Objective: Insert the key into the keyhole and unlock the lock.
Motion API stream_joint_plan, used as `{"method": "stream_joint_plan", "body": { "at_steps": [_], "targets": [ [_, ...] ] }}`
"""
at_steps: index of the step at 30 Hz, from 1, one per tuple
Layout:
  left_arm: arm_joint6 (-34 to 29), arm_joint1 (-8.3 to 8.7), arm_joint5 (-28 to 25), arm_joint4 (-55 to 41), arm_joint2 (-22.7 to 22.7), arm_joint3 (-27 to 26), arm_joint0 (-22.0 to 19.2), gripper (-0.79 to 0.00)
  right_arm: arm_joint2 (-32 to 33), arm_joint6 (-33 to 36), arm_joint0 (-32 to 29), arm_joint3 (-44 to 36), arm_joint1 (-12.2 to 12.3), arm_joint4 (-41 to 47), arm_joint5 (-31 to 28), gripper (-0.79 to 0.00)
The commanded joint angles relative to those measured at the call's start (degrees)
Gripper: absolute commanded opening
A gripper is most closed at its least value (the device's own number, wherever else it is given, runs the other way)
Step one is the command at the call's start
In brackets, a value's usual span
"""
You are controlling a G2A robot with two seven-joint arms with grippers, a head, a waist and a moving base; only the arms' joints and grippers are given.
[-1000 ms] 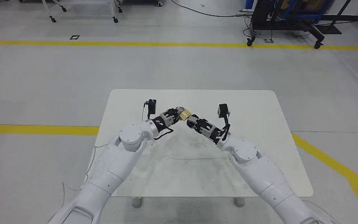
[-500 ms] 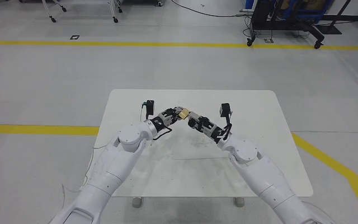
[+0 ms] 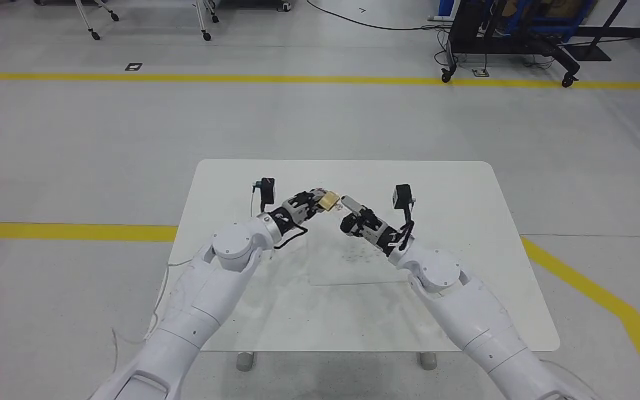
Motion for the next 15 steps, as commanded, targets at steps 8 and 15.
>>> {"method": "stream_joint_plan", "body": {
  "at_steps": [8,15],
  "targets": [
    [-2.7,-0.26,-3.5,-1.4,-0.8,0.5,-0.1,-0.785,3.7,11.7,-1.2,0.6,-0.4,21.4,5.1,-0.246],
    [-4.2,-0.43,-3.8,-1.0,-0.8,1.2,-0.6,-0.785,3.5,12.5,-0.2,2.2,-0.8,22.8,8.6,-0.348]
  ]
}}
